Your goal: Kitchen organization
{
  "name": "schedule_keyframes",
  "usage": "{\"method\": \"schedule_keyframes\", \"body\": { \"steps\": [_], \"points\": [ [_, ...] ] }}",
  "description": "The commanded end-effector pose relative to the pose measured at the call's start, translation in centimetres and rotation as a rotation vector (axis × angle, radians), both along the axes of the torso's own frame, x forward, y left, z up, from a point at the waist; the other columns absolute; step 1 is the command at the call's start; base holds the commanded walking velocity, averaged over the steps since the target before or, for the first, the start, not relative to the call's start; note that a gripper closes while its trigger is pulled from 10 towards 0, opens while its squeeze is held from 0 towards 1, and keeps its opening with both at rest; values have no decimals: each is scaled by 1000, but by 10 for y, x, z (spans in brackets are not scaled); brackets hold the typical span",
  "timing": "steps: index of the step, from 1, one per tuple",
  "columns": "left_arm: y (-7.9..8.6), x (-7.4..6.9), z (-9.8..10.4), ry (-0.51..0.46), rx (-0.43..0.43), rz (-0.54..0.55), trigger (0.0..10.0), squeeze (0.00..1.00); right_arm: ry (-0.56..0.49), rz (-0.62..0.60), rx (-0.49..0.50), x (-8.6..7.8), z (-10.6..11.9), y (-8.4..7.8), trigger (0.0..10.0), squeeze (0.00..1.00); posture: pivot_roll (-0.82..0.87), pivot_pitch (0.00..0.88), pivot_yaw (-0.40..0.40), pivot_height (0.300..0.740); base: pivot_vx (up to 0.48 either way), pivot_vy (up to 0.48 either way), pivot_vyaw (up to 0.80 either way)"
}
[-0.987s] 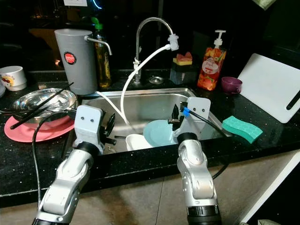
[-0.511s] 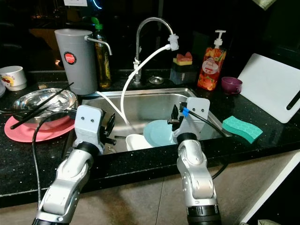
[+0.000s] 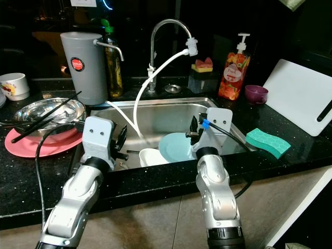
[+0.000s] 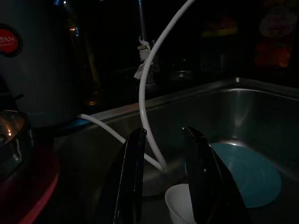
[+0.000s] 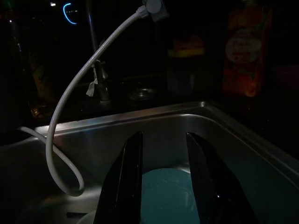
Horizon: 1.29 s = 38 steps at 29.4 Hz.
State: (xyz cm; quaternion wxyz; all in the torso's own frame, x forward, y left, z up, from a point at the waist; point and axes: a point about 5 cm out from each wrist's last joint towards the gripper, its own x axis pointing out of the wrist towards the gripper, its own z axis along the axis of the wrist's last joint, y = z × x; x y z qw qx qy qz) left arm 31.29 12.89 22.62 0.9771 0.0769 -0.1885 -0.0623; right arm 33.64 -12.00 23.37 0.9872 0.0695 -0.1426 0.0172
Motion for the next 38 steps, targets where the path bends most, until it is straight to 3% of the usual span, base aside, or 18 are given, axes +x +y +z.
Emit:
{"method": "schedule_keyframes", "body": {
  "steps": [1, 33, 38],
  "points": [
    [2, 1, 0, -4, 10, 11, 10000, 0, -12, 8, 1, 1, 2, 2, 10000, 0, 138, 53, -82, 740, 0, 0, 0],
    [-7, -1, -4, 7, -4, -9, 10000, 0, -13, 0, -3, 1, 2, -4, 10000, 0, 127, 55, -85, 740, 0, 0, 0],
    [-6, 0, -4, 5, 0, -6, 10000, 0, -19, 15, 0, 2, 4, 3, 10000, 0, 124, 55, -87, 740, 0, 0, 0]
  ]
}}
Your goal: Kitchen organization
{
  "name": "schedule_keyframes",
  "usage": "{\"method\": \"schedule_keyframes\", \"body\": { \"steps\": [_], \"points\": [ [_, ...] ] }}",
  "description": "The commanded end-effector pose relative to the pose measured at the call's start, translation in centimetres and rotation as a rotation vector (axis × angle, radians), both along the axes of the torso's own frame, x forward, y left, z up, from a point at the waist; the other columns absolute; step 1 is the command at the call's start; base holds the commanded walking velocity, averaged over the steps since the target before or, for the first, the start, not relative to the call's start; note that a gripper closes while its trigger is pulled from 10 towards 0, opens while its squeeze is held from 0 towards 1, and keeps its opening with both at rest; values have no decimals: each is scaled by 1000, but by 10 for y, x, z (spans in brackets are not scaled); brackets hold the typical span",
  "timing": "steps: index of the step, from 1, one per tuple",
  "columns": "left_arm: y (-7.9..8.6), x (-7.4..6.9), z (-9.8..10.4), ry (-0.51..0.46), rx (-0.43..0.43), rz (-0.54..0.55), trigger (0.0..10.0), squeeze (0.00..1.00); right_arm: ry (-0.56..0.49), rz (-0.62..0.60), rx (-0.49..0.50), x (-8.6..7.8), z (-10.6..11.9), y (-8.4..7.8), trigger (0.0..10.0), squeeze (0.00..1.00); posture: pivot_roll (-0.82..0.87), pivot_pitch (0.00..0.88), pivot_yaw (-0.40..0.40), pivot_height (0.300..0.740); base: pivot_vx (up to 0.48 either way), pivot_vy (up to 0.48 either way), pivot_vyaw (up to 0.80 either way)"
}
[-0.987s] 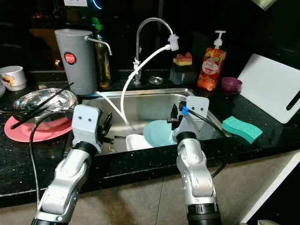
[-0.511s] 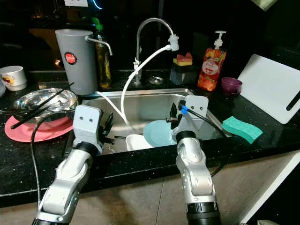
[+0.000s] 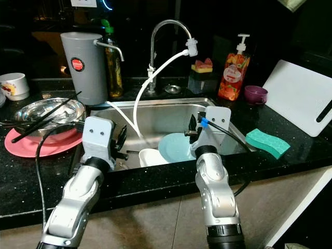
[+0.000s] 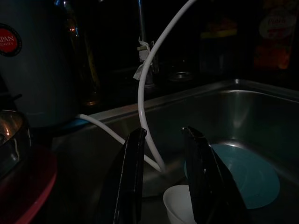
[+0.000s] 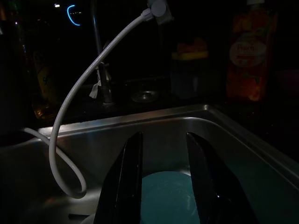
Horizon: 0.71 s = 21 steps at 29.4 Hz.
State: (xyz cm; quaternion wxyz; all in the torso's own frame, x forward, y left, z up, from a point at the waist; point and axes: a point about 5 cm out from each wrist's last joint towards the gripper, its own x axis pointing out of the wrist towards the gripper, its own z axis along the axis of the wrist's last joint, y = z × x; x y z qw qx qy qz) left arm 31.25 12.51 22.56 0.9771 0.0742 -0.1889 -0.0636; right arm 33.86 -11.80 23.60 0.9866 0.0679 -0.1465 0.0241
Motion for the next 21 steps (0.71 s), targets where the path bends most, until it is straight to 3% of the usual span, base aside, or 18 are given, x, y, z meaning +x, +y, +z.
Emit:
{"method": "schedule_keyframes", "body": {
  "steps": [1, 10, 15, 21],
  "points": [
    [0, 0, -3, 3, 3, 7, 10000, 0, -10, 8, 4, 0, 3, 2, 10000, 0, 126, 57, -96, 740, 0, 0, 0],
    [11, -1, -8, 31, 27, 57, 10000, 0, 6, 9, -2, -1, -2, -1, 10000, 0, 129, 66, -101, 740, 0, 0, 0],
    [21, 3, -4, 19, 31, 83, 10000, 0, 4, 21, 3, -2, -1, 5, 10000, 0, 107, 60, -96, 740, 0, 0, 0],
    [29, 9, 4, -6, 65, 108, 10000, 0, 2, 2, 7, -2, -2, 0, 10000, 0, 107, 59, -81, 740, 0, 0, 0]
  ]
}}
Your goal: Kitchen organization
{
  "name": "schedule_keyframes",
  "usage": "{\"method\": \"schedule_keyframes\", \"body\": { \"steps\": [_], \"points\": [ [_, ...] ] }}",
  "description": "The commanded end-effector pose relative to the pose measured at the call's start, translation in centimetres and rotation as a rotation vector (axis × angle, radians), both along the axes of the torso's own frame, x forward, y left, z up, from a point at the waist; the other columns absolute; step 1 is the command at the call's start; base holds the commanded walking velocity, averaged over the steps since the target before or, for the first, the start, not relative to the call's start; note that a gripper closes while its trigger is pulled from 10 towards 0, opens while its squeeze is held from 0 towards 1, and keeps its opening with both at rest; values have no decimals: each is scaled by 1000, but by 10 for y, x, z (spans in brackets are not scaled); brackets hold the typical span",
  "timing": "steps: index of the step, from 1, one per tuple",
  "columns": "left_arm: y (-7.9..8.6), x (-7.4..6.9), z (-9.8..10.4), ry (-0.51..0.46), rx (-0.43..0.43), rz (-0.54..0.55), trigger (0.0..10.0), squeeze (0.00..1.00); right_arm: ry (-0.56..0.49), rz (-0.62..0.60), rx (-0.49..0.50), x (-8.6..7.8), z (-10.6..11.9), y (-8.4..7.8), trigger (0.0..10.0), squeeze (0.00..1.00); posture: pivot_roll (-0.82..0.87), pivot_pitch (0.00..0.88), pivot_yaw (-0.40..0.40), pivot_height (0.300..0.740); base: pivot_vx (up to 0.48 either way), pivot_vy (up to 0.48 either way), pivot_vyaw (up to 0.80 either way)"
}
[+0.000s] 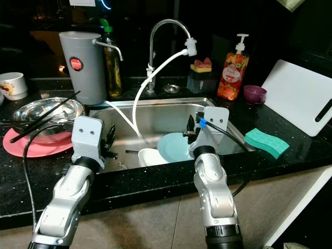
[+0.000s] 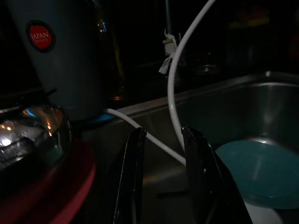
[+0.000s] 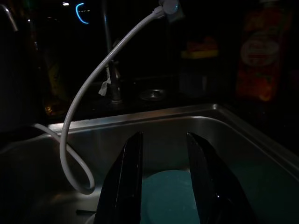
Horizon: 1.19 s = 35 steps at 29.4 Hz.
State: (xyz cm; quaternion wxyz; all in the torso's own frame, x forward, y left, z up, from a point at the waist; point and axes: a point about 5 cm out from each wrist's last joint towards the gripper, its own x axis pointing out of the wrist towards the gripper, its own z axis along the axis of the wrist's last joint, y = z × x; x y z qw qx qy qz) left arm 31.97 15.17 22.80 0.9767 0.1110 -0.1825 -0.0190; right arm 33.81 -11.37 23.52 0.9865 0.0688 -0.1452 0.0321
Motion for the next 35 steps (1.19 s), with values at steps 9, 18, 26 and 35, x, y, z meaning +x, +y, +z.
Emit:
{"method": "schedule_keyframes", "body": {
  "steps": [9, 18, 26, 35],
  "points": [
    [41, 9, 40, -97, 92, 104, 10000, 561, 0, -20, 6, -2, -2, -5, 10000, 0, 106, 51, -82, 740, 0, 0, 0],
    [82, 15, 89, -111, -58, 208, 10000, 1000, -14, -13, 11, 1, 2, -3, 10000, 0, 122, 34, -82, 740, 0, 0, 0],
    [135, 23, 105, 155, -219, 378, 10000, 310, -10, -11, 10, 1, -1, -3, 10000, 0, 137, 26, -72, 740, 0, 0, 0],
    [150, 27, 116, 316, -358, 386, 10000, 0, -12, -14, 18, 1, 0, -2, 10000, 0, 140, 29, -67, 740, 0, 0, 0]
  ]
}}
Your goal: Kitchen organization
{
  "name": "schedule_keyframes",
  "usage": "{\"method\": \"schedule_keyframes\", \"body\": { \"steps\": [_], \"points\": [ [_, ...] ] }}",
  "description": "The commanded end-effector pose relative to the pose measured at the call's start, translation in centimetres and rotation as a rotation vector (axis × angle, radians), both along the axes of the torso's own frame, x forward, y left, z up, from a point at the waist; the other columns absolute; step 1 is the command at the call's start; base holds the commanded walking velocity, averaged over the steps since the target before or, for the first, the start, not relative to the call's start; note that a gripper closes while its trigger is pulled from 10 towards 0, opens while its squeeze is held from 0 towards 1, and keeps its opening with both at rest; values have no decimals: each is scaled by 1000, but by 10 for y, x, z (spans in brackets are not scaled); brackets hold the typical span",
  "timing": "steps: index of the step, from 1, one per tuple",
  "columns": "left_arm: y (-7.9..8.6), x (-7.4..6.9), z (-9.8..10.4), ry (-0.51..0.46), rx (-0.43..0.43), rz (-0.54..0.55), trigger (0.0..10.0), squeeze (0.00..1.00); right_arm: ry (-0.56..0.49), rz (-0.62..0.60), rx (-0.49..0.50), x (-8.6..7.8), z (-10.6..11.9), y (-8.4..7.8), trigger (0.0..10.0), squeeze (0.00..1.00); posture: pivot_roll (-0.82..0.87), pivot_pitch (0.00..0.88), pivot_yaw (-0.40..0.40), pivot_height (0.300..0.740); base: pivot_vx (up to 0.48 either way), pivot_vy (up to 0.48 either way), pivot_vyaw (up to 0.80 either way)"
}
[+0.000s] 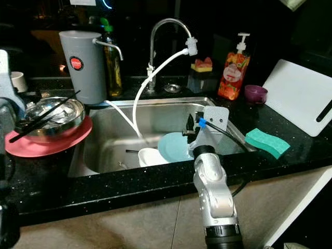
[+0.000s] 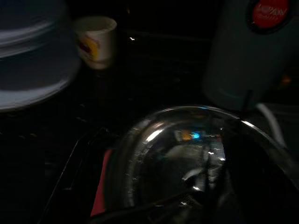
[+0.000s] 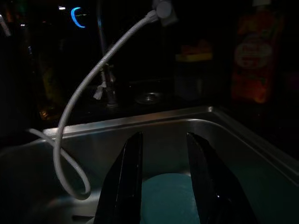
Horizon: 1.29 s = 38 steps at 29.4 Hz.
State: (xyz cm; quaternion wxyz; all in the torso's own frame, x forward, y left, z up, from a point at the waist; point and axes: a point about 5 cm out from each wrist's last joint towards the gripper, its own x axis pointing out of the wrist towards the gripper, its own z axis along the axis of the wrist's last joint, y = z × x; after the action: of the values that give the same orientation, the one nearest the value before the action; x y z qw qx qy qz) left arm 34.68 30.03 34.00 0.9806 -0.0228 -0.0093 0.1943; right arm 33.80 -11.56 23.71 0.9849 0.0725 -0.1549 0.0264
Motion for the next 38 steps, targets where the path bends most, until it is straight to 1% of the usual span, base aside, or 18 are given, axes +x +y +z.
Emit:
{"method": "schedule_keyframes", "body": {
  "steps": [1, 2, 5, 9, 10, 12, 13, 14, 15, 17, 24, 30, 31, 32, 33, 34, 35, 38],
  "points": [
    [-1, 1, 8, -1, 16, -70, 10000, 0, 7, -3, 8, 1, -2, 0, 10000, 0, 137, 30, -66, 740, 0, 0, 0],
    [-1, 1, 8, -1, 16, -70, 10000, 0, 7, -3, 8, 1, -2, 0, 10000, 0, 137, 30, -66, 740, 0, 0, 0],
    [-5, 4, 11, 31, 5, -143, 10000, 0, 6, -6, 9, 1, -3, -2, 10000, 0, 136, 30, -65, 740, 0, 0, 0],
    [-6, 6, 13, 29, -13, -168, 10000, 0, 6, -12, 10, 1, -2, -3, 10000, 0, 135, 32, -63, 740, 0, 0, 0],
    [-7, 8, 11, 60, -91, -195, 10000, 0, 6, -14, 11, 1, -3, -3, 10000, 0, 133, 36, -60, 740, 0, 0, 0],
    [-9, 9, 7, 87, -147, -221, 10000, 0, 6, -15, 12, 1, -3, -3, 10000, 0, 133, 36, -60, 740, 0, 0, 0],
    [-9, 10, 4, 109, -156, -229, 10000, 0, 6, -15, 12, 1, -3, -3, 10000, 0, 133, 37, -61, 740, 0, 0, 0],
    [-9, 12, -3, 149, -155, -236, 10000, 0, 7, -15, 13, 1, -3, -3, 10000, 0, 133, 39, -64, 740, 0, 0, 0],
    [-9, 12, -3, 149, -155, -236, 10000, 0, 7, -15, 13, 1, -3, -3, 10000, 0, 133, 39, -64, 740, 0, 0, 0],
    [-4, 15, -12, 193, -144, -234, 10000, 0, 9, -14, 11, 1, -3, -3, 10000, 0, 134, 40, -66, 740, 0, 0, 0],
    [0, 18, -18, 224, -140, -220, 10000, 0, 6, -14, 9, 2, -2, -3, 10000, 0, 130, 38, -70, 740, 0, 0, 0],
    [2, 22, -32, 286, -156, -214, 10000, 0, 3, -17, 8, 2, -1, -4, 10000, 0, 130, 38, -70, 740, 0, 0, 0],
    [1, 22, -35, 303, -173, -215, 9412, 0, 4, -17, 9, 2, -1, -4, 10000, 0, 127, 39, -69, 740, 0, 0, 0],
    [1, 22, -35, 303, -173, -215, 9412, 0, 4, -17, 9, 2, -1, -4, 10000, 0, 127, 39, -69, 740, 0, 0, 0],
    [-3, 23, -38, 310, -224, -224, 8667, 0, 4, -18, 9, 2, -1, -5, 10000, 0, 129, 39, -70, 740, 0, 0, 0],
    [-5, 24, -39, 313, -259, -233, 8667, 0, 5, -19, 9, 2, -1, -5, 10000, 0, 130, 40, -72, 740, 0, 0, 0],
    [-10, 25, -41, 317, -300, -241, 10000, 0, 6, -19, 9, 2, -2, -5, 10000, 0, 130, 40, -72, 740, 0, 0, 0],
    [-13, 26, -43, 320, -326, -247, 10000, 0, 6, -19, 9, 2, -1, -5, 10000, 0, 130, 40, -72, 740, 0, 0, 0]
  ]
}}
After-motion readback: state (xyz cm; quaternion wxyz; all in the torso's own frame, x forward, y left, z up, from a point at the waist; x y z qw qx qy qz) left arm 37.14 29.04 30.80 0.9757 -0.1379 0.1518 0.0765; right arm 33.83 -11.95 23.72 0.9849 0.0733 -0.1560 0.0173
